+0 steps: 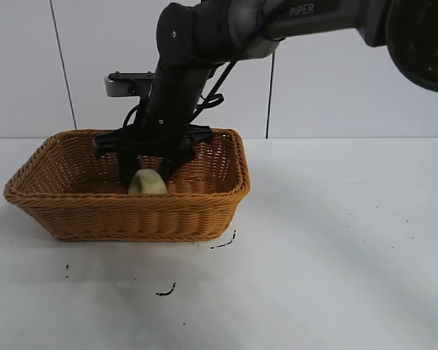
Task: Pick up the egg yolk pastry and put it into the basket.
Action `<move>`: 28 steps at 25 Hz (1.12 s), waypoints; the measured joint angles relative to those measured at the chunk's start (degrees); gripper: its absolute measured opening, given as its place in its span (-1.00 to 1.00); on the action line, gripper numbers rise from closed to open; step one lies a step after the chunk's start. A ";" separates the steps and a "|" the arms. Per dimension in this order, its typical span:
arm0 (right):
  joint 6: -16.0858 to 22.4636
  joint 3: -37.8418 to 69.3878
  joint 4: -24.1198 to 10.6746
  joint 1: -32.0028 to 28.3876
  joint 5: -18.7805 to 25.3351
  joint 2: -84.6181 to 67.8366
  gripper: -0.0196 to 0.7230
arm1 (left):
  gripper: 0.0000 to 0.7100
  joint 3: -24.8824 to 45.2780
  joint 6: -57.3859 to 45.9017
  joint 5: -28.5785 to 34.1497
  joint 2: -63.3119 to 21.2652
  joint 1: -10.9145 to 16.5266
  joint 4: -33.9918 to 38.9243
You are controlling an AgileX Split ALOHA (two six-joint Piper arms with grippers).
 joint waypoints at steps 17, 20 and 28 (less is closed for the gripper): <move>1.01 -16.05 -4.91 -3.94 20.69 -6.81 0.56 | 0.96 0.00 0.00 0.00 0.00 0.00 0.00; 1.01 -16.12 -4.96 -7.69 21.50 -6.81 0.56 | 0.96 0.00 0.00 0.00 0.00 0.00 0.00; -0.30 -16.12 -5.54 -21.78 22.50 -6.92 0.56 | 0.96 0.00 0.00 0.00 0.00 0.00 0.00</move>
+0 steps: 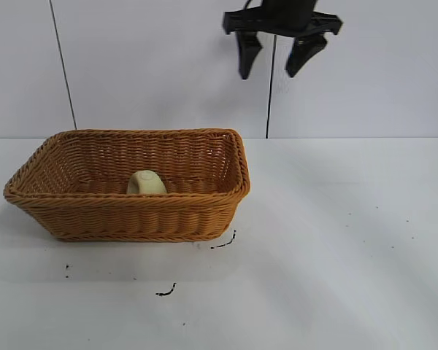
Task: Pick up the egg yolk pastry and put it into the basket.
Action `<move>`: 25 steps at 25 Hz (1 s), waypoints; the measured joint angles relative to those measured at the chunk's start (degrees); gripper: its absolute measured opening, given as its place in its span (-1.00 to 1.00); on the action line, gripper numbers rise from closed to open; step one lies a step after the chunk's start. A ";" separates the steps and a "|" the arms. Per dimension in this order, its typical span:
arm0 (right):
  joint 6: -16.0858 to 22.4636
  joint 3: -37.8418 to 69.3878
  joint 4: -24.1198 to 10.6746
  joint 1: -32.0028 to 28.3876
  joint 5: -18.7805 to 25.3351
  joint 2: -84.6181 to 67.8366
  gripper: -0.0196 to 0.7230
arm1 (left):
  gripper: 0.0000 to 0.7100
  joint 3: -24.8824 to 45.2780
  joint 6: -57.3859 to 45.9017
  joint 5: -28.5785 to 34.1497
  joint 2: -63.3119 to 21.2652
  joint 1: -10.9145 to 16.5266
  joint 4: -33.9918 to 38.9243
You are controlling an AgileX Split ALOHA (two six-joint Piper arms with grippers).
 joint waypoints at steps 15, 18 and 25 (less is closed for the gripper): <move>0.00 5.61 0.00 -12.52 0.12 -5.27 0.56 | 0.96 0.00 0.00 0.00 0.00 0.00 0.00; 0.00 12.97 0.00 -12.68 0.11 -10.22 0.56 | 0.96 0.00 0.00 0.00 0.00 0.00 0.00; 0.00 34.72 0.00 -12.68 0.07 -29.05 0.56 | 0.96 0.00 0.00 0.00 0.00 0.00 0.00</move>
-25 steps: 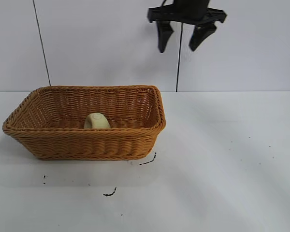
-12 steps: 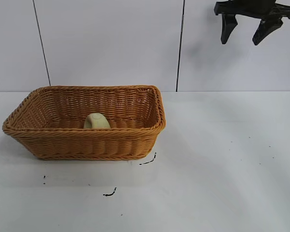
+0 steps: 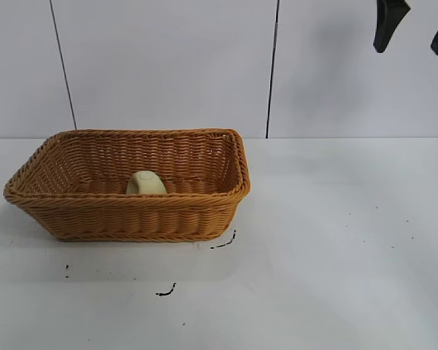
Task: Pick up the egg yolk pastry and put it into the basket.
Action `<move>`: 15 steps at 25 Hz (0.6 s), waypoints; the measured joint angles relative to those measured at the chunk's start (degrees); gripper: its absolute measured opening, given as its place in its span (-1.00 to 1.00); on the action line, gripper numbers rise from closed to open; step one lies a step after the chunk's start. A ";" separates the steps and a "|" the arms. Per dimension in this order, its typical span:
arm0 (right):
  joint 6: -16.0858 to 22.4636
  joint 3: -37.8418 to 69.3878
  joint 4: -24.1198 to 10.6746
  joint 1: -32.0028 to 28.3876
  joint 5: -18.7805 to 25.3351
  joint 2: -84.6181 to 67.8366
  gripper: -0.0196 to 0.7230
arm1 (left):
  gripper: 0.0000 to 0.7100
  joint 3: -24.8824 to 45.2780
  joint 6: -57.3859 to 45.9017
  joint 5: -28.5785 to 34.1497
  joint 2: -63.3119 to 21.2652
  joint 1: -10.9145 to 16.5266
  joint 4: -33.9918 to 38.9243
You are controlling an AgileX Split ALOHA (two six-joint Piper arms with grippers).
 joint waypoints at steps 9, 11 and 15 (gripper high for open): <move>0.00 28.38 0.57 0.00 0.05 -30.23 0.56 | 0.96 0.00 0.00 0.00 0.00 0.00 0.00; 0.00 34.50 0.65 0.00 0.05 -36.39 0.56 | 0.96 0.00 0.00 0.00 0.00 0.00 0.00; -0.45 46.11 0.65 0.00 0.05 -48.71 0.56 | 0.96 0.00 0.00 0.00 0.00 0.00 0.00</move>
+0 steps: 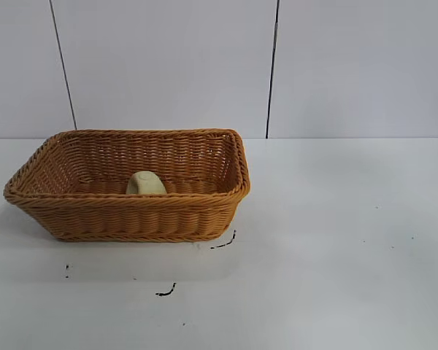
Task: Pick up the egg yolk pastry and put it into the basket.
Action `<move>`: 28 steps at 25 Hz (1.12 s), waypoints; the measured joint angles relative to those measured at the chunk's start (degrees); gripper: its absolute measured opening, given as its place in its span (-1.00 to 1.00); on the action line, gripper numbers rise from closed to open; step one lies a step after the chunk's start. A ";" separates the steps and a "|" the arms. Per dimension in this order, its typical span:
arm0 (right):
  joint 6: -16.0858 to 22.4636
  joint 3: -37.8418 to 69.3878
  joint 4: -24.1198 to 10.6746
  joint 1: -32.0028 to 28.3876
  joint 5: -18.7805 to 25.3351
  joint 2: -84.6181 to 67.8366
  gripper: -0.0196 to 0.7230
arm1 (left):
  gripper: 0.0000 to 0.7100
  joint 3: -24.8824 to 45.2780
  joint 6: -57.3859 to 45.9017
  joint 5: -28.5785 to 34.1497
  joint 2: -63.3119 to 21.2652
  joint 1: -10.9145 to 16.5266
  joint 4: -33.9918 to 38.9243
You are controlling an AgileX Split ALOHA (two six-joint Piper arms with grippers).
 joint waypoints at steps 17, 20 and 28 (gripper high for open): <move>-0.61 31.78 1.53 0.00 -10.57 -46.64 0.56 | 0.96 0.00 0.00 0.00 0.00 0.00 0.00; -0.61 31.84 1.57 0.00 -10.68 -49.91 0.56 | 0.96 0.00 0.00 0.00 0.00 0.00 0.00; -0.61 31.84 1.67 0.00 -10.68 -57.77 0.56 | 0.96 0.00 0.00 0.00 0.00 0.00 0.00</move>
